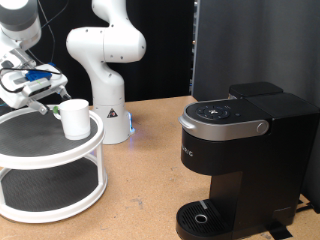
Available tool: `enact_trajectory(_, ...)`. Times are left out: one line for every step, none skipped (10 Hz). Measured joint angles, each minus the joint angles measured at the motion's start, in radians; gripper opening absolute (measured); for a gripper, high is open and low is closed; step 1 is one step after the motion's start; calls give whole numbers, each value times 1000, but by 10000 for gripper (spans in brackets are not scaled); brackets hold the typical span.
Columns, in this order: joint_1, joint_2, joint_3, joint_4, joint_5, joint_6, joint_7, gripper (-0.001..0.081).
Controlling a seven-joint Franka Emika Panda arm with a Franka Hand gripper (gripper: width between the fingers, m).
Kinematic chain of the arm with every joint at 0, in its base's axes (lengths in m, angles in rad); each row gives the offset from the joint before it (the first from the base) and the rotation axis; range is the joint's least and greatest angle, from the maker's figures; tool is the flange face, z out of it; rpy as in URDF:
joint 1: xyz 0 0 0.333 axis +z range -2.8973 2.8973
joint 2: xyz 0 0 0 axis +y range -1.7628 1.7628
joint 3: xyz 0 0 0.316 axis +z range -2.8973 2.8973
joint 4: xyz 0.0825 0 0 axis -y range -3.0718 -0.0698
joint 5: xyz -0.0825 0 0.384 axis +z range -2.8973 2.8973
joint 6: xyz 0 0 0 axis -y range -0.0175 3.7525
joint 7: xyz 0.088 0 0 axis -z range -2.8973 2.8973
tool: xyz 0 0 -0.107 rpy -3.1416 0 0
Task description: Make a cup of coffee with the keurig machine
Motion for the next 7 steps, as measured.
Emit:
enact_trajectory(0, 16, 1, -3, -1, 14, -8, 803)
enact_trajectory(1, 31, 1, -5, -1, 27, -15, 803)
enact_trajectory(3, 44, 1, -5, 0, 34, -22, 803)
enact_trajectory(5, 55, 1, -5, 5, 39, -27, 803)
enact_trajectory(10, 62, 1, -5, 17, 40, -32, 803)
enact_trajectory(15, 65, 1, -5, 34, 40, -34, 803)
enact_trajectory(20, 66, 1, -5, 50, 40, -36, 803)
